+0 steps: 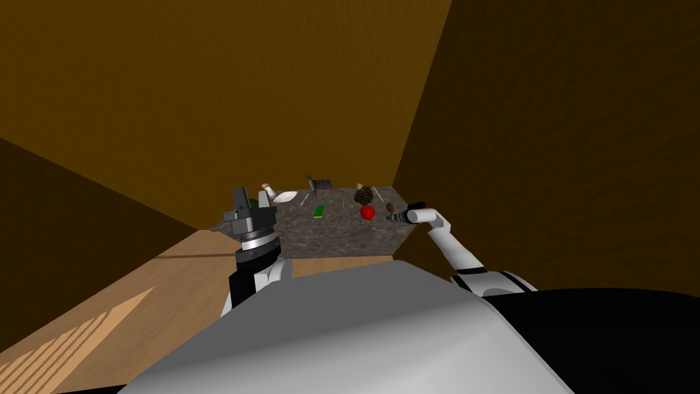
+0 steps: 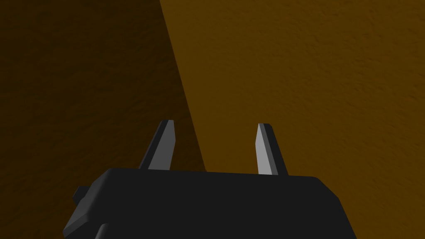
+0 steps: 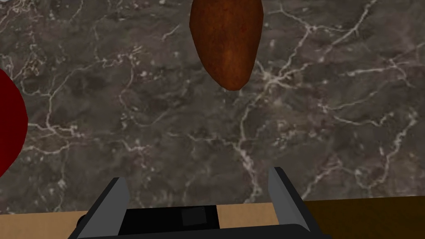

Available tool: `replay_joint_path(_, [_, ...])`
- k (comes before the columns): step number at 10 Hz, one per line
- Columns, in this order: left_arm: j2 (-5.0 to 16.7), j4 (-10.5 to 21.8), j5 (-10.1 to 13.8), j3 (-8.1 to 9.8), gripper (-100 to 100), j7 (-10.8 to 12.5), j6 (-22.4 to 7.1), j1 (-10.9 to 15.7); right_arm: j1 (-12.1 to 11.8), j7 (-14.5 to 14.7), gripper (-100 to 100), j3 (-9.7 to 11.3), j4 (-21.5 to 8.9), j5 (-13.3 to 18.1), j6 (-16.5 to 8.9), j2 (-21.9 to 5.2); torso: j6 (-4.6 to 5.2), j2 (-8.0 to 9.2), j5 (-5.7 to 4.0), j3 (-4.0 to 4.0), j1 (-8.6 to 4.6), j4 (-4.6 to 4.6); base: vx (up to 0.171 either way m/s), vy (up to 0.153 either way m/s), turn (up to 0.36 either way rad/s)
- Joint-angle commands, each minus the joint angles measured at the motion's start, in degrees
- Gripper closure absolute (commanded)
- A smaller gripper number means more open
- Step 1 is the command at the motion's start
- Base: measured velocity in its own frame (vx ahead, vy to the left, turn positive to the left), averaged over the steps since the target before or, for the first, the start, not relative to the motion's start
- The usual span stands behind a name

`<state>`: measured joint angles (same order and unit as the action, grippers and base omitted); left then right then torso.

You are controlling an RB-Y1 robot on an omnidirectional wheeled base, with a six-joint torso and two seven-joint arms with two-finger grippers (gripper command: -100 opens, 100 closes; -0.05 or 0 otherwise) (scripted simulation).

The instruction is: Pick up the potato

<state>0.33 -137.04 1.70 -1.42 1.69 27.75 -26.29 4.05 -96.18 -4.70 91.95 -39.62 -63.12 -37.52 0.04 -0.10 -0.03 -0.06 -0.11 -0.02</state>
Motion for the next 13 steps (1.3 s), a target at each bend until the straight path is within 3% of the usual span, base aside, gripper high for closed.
replay_joint_path(1, [0.0,0.0,0.0,0.0,0,0.0,0.0,0.0,1.21,-2.82,-100,-0.06,-1.21,-1.35,-2.42,-0.79,0.0,0.0,0.0,0.0,0.0,0.0,0.026,-0.024,0.04])
replay_joint_path(7, [0.0,0.0,0.0,0.0,0,0.0,0.0,-0.01,5.71,-10.63,-100,-0.61,-5.09,-5.7,-9.35,-3.12,-0.01,-0.24,-0.03,-0.13,-0.14,-0.05,0.065,-0.055,0.045])
replay_joint_path(10, [0.01,0.0,0.0,0.01,0,0.0,0.0,-0.02,6.47,-11.44,-100,-0.83,-5.67,-6.26,-9.8,-3.31,-0.01,-0.55,-0.05,-0.32,-0.18,-0.12,0.132,-0.066,0.044])
replay_joint_path(11, [0.0,0.0,0.0,0.0,0,0.0,0.0,-0.01,6.53,-11.61,0,-0.86,-5.66,-6.31,-9.91,-3.34,0.0,-0.3,-0.02,-0.19,-0.03,-0.09,0.013,-0.007,0.0])
replay_joint_path(12, [0.0,0.0,0.0,0.0,0,0.0,0.0,0.0,7.49,-9.76,-100,-2.45,-8.38,-5.79,-9.54,-3.12,0.01,-0.08,0.01,-0.06,0.07,-0.03,-0.015,0.01,0.105])
replay_joint_path(13, [0.0,0.0,0.0,-0.01,0,0.0,0.0,0.01,8.46,-8.11,-100,-4.04,-9.91,-5.29,-9.18,-2.9,-0.02,0.06,0.03,0.03,0.15,0.0,-0.051,0.041,0.169])
